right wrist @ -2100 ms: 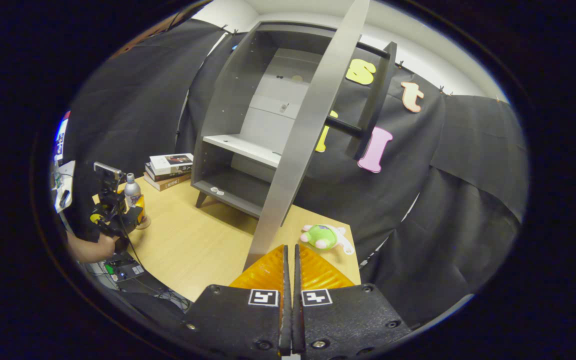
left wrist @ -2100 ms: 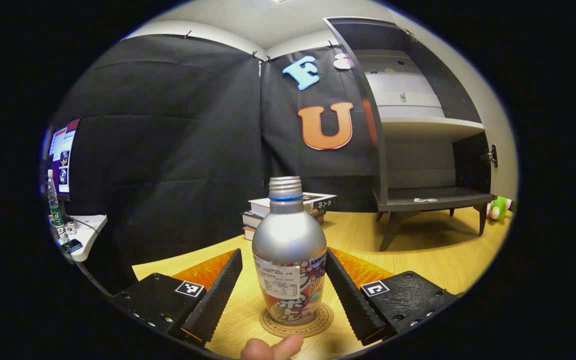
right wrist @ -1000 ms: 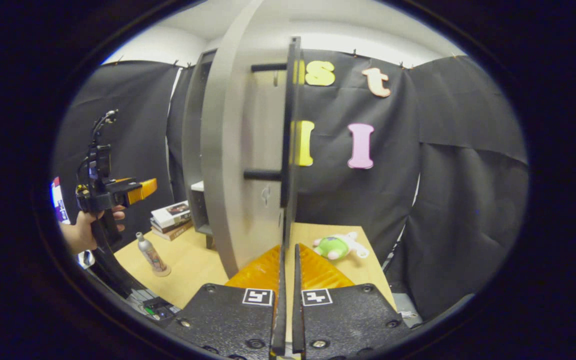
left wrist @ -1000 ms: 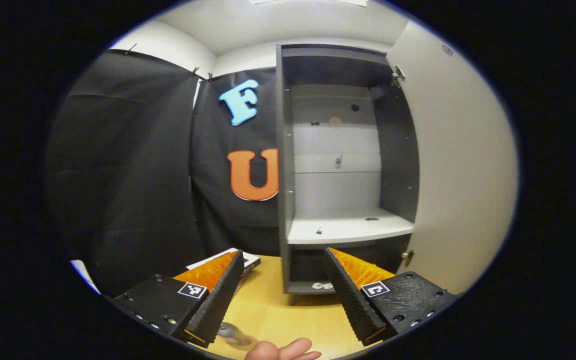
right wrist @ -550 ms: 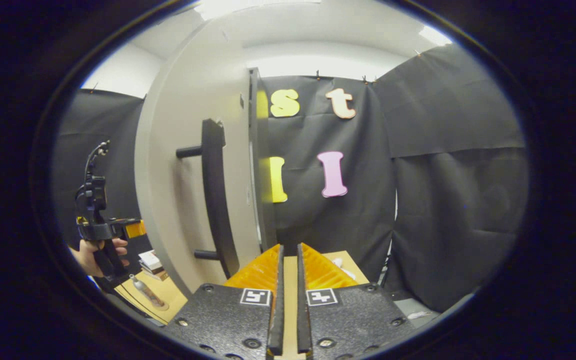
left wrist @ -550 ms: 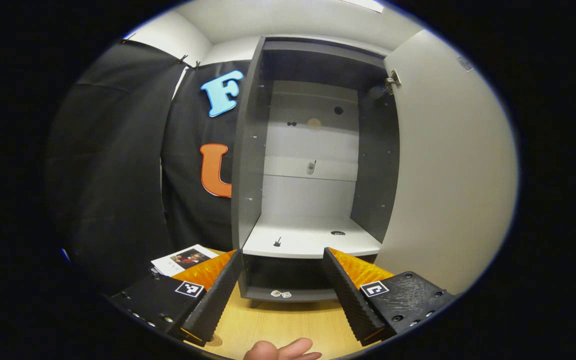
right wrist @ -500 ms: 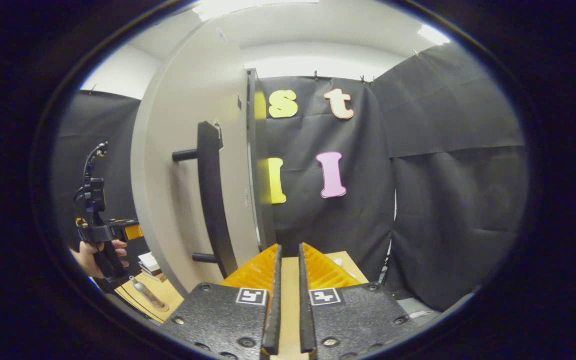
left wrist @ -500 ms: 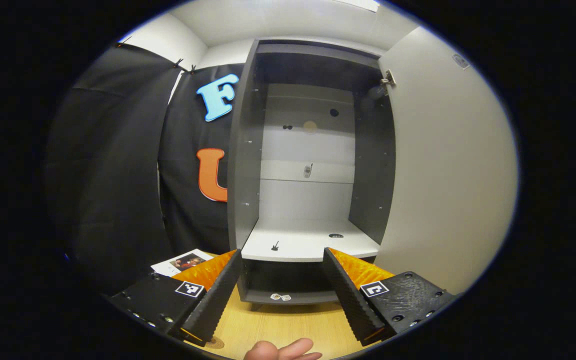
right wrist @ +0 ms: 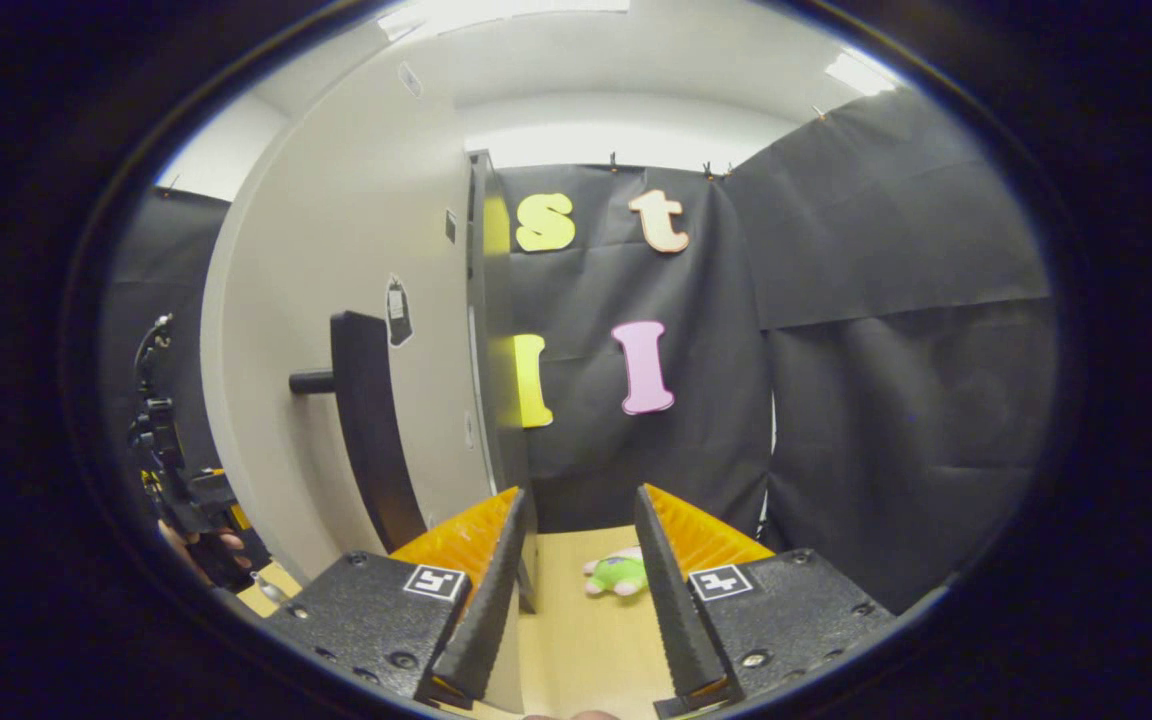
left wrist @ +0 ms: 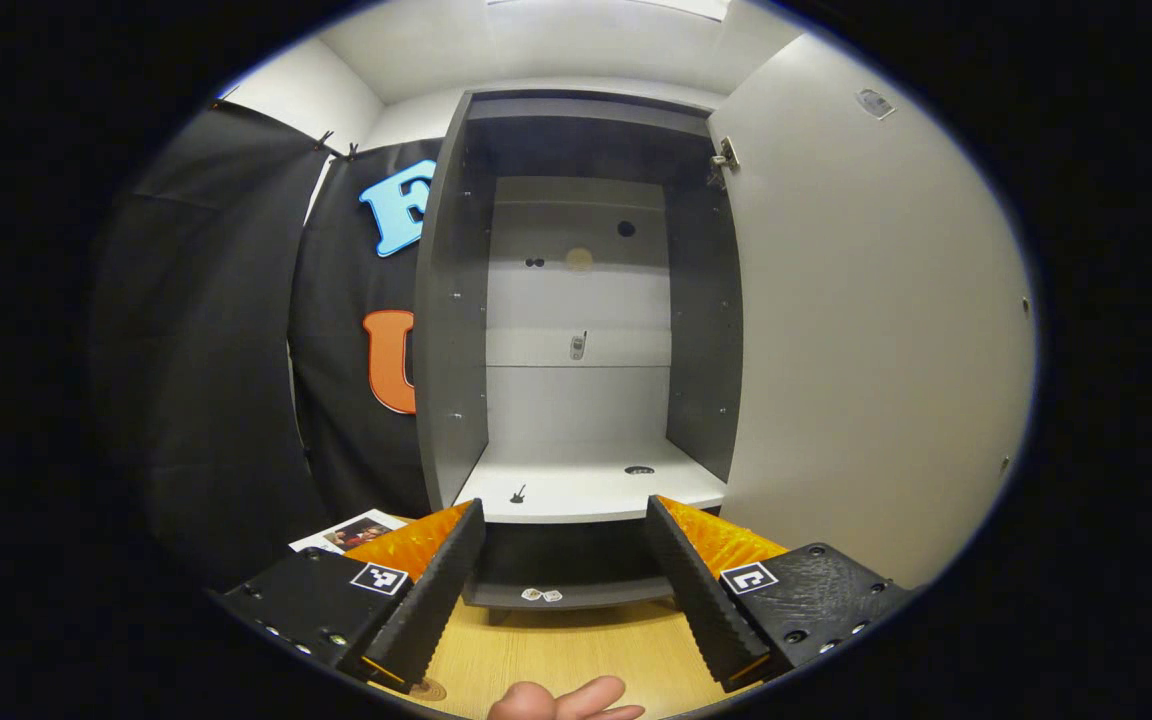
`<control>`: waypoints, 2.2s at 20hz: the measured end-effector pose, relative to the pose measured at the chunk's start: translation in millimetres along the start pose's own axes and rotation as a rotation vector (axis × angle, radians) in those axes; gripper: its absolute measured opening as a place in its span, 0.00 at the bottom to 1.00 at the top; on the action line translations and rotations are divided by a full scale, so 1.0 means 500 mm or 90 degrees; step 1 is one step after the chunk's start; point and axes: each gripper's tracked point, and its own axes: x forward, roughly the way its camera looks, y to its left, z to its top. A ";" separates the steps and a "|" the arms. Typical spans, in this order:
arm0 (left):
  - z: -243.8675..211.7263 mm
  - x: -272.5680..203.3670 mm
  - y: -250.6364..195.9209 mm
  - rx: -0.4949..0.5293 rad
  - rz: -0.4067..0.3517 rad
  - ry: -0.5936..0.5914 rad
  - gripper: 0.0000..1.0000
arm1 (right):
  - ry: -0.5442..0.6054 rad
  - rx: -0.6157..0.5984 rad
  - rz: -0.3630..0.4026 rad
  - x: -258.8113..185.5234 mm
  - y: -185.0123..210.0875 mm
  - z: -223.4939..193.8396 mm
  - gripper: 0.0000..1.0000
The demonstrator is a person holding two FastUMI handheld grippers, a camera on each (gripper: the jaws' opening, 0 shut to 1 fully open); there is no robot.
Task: Open the cabinet door with the right hand, grasp the bottle in the cabinet with the left hand and place it on the coaster, then close the cabinet door with the right hand.
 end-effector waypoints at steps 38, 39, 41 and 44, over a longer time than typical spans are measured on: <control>0.014 -0.178 0.270 -0.001 0.137 -0.018 0.97 | -0.024 -0.023 0.180 0.044 0.374 0.009 0.68; 0.013 -0.181 0.270 -0.002 0.138 -0.018 0.97 | -0.021 -0.026 0.189 0.048 0.387 0.006 0.73; 0.013 -0.188 0.270 -0.006 0.140 -0.021 0.97 | -0.015 -0.022 0.205 0.054 0.413 0.003 0.73; 0.017 -0.198 0.275 -0.003 0.139 -0.024 0.97 | -0.017 -0.018 0.217 0.064 0.432 0.011 0.74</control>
